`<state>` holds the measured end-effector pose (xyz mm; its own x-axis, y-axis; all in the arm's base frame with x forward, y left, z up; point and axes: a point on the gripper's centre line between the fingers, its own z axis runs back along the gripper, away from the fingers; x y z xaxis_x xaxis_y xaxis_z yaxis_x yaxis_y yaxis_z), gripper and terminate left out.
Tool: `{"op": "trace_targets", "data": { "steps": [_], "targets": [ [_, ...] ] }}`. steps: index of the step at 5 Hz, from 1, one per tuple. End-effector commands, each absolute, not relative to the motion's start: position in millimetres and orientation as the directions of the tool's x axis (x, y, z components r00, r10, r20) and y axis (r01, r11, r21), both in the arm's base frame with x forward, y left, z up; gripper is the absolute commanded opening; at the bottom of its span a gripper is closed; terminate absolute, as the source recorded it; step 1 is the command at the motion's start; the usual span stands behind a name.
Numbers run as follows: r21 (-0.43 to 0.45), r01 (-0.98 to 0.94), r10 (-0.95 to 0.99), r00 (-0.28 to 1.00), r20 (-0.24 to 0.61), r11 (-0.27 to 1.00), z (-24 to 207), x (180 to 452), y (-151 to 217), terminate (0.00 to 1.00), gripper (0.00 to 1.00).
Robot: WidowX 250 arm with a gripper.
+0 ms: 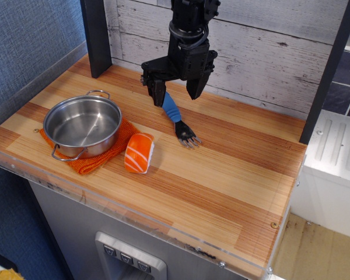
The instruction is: Pick up the blue fork and place it in the near edge of the table
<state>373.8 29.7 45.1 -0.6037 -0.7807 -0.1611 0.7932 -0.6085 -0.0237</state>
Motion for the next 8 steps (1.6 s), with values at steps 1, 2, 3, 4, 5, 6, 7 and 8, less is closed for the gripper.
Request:
{"op": "trace_targets", "data": {
  "steps": [1,2,3,4,5,6,7,8],
  "targets": [
    [-0.002,0.81,-0.798,-0.578,-0.171,-0.586,40,388,40,0.0,1.0],
    [-0.021,0.815,-0.802,-0.574,-0.164,-0.579,30,392,45,0.0,1.0],
    [-0.032,0.811,-0.799,-0.582,-0.15,-0.585,24,395,44,0.0,1.0],
    [-0.03,0.801,-0.79,-0.595,-0.149,-0.598,21,401,36,0.0,0.0],
    [-0.024,0.793,-0.782,-0.605,-0.147,-0.609,20,404,29,0.0,0.0],
    [-0.018,0.783,-0.772,-0.618,-0.149,-0.622,23,406,25,0.0,0.0],
    [-0.014,0.767,-0.758,-0.636,-0.146,-0.641,27,406,23,0.0,0.0],
    [-0.022,0.727,-0.716,-0.681,-0.154,-0.686,40,408,17,0.0,0.0]
  ]
}}
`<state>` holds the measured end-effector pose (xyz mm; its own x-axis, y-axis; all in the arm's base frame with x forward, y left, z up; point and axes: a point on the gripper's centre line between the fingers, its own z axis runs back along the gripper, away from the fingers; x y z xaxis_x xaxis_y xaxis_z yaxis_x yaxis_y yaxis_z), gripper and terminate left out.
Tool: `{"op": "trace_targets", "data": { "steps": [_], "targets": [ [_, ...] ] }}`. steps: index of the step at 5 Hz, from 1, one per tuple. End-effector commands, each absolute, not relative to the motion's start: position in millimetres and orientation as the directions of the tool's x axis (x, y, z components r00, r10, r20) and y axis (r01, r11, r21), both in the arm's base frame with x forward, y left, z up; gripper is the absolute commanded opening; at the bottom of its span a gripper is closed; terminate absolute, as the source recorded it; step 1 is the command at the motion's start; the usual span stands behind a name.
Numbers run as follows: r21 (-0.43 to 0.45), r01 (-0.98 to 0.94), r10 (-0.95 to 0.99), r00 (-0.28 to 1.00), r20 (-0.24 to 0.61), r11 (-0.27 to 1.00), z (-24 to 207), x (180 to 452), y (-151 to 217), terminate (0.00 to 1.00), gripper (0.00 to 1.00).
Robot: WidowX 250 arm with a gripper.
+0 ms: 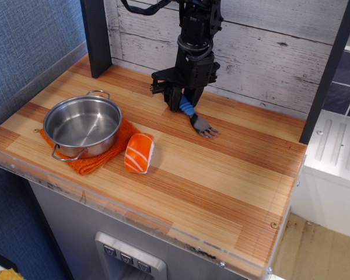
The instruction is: Pick up the blue fork and place it in the near edge of the table
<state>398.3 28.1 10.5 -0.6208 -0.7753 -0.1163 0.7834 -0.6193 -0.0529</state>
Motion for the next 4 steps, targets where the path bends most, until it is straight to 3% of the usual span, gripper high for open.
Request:
{"op": "trace_targets", "data": {
  "steps": [1,3,4],
  "targets": [
    [-0.013,0.682,-0.67,-0.721,-0.179,-0.731,57,410,7,0.0,0.0],
    [0.033,0.512,-0.505,-0.831,-0.232,-0.858,81,403,-32,0.0,0.0],
    [0.043,0.428,-0.426,-0.875,-0.231,-0.903,82,382,-45,0.0,0.0]
  ]
}}
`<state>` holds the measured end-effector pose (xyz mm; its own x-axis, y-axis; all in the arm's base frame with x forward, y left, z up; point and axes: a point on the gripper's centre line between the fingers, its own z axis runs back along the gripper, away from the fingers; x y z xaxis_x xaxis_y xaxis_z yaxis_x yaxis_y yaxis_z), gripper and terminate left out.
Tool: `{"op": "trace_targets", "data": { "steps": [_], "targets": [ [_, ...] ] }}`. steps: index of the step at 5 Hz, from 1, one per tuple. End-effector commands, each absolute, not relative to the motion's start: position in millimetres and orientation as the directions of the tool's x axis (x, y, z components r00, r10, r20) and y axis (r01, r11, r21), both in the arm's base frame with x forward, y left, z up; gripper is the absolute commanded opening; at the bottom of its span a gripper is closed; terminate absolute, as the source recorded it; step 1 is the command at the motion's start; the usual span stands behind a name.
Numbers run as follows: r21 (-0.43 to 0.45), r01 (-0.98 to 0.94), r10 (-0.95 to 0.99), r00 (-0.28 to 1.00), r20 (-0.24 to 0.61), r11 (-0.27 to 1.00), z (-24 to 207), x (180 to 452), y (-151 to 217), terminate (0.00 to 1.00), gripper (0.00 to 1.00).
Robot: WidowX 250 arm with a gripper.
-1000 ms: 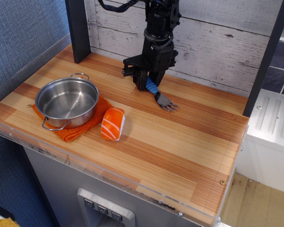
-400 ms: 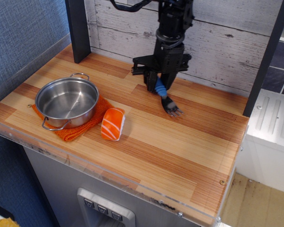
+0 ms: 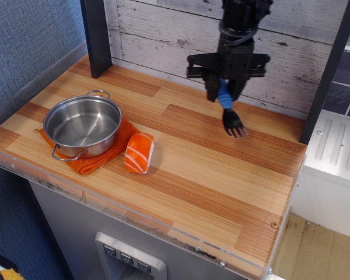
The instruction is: Pick up the blue fork and place it in the near edge of the table
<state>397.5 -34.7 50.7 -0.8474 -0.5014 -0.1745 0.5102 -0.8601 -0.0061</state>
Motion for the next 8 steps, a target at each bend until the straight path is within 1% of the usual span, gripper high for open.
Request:
{"op": "trace_targets", "data": {
  "steps": [1,2,3,4,5,7,8],
  "targets": [
    [0.038,0.354,-0.354,-0.912,-0.208,-0.935,81,355,-57,0.0,0.0],
    [0.037,0.263,-0.265,-0.945,-0.19,-0.964,74,333,-65,0.0,0.0],
    [0.012,0.142,-0.142,-0.97,-0.198,-0.99,67,320,-79,0.0,0.0],
    [-0.014,0.059,-0.055,-0.979,-0.199,-0.998,58,315,-94,0.0,0.0],
    [-0.035,0.007,0.0,-0.984,-0.18,-0.999,50,312,-105,0.0,0.0],
    [-0.076,-0.019,0.03,-0.99,-0.138,-0.997,29,313,-116,0.0,0.0],
    [-0.075,-0.013,0.022,-0.992,-0.123,-0.997,23,316,-118,0.0,0.0]
  ]
}}
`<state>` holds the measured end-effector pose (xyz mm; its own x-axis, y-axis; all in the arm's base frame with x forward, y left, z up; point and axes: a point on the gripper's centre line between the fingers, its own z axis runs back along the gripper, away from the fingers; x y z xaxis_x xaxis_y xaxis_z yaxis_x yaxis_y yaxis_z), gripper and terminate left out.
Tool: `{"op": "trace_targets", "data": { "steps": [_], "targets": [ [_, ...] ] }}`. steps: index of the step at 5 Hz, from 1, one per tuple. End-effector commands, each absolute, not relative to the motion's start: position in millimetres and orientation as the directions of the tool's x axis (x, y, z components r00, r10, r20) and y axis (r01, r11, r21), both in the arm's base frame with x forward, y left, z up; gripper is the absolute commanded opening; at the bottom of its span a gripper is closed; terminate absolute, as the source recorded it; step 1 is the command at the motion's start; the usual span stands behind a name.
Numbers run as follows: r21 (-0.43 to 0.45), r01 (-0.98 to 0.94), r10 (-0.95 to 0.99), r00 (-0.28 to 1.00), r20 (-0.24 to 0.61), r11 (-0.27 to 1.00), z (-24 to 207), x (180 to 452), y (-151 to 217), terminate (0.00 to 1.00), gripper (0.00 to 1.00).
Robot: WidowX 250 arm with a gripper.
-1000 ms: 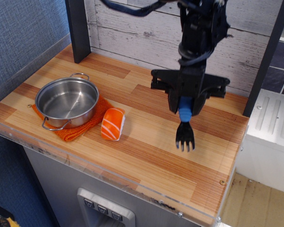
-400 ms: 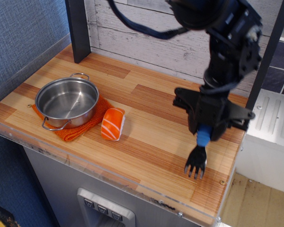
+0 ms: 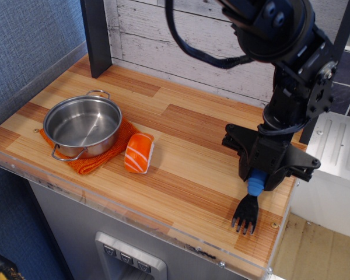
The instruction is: Pick up the blue fork and place it in the near edge of the table
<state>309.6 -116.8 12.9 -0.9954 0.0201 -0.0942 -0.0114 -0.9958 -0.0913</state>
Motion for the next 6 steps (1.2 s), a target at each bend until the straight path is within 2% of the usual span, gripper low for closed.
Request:
{"op": "trace_targets", "data": {
  "steps": [1,2,4,6],
  "targets": [
    [-0.056,-0.002,0.007,-0.996,-0.092,-0.998,24,317,-118,0.0,1.0],
    [-0.053,0.014,-0.009,-0.995,-0.095,-0.999,26,319,-116,0.0,1.0],
    [-0.026,0.039,-0.035,-0.99,-0.134,-0.999,44,320,-110,0.0,1.0],
    [0.098,0.009,-0.031,-0.974,-0.226,-0.995,92,325,-100,0.0,1.0]
  ]
}}
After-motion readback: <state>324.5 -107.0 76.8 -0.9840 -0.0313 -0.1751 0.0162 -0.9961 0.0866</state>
